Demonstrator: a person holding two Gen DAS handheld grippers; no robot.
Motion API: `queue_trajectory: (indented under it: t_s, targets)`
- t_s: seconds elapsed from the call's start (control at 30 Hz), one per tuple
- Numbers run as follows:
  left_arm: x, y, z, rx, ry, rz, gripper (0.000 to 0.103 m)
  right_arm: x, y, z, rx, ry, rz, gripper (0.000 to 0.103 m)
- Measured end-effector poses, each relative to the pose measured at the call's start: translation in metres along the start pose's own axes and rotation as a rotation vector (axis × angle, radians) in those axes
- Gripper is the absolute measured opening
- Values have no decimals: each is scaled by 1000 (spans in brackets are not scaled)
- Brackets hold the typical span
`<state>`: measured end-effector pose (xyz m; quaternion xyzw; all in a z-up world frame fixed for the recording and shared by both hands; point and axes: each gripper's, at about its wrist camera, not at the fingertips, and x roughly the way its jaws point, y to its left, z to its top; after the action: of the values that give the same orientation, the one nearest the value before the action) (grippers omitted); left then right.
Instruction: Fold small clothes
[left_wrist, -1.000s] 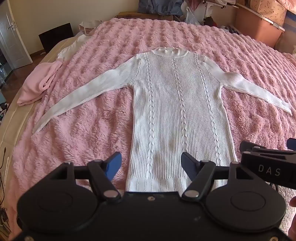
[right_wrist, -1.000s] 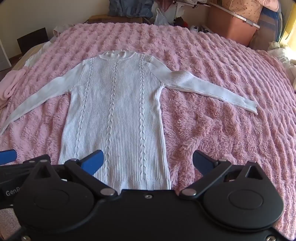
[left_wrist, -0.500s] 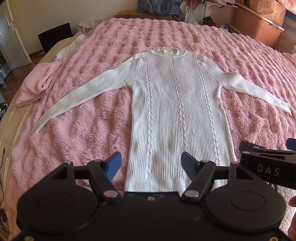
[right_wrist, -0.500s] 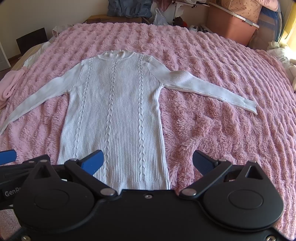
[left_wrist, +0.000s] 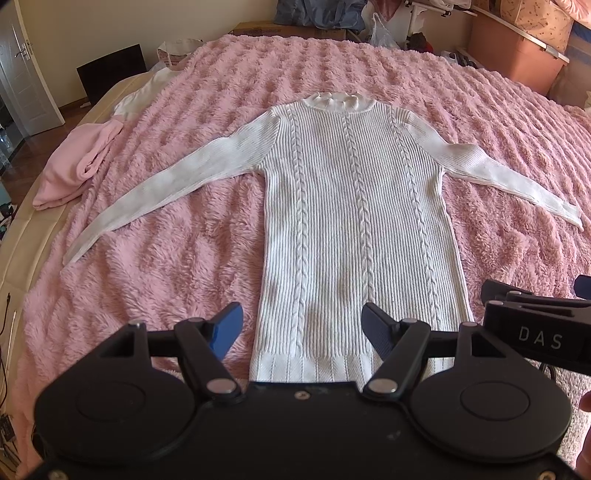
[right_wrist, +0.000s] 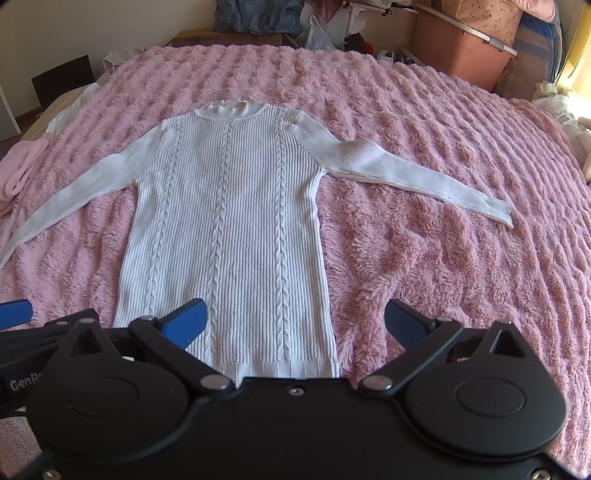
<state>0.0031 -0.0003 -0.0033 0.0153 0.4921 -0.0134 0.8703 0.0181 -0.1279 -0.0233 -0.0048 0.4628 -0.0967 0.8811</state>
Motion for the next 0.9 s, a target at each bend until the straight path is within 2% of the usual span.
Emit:
queue_trajectory:
  t_s: [0.9]
  targets:
    - [1, 0, -1, -7, 3, 2, 75, -1, 2, 0, -4, -4, -9, 103]
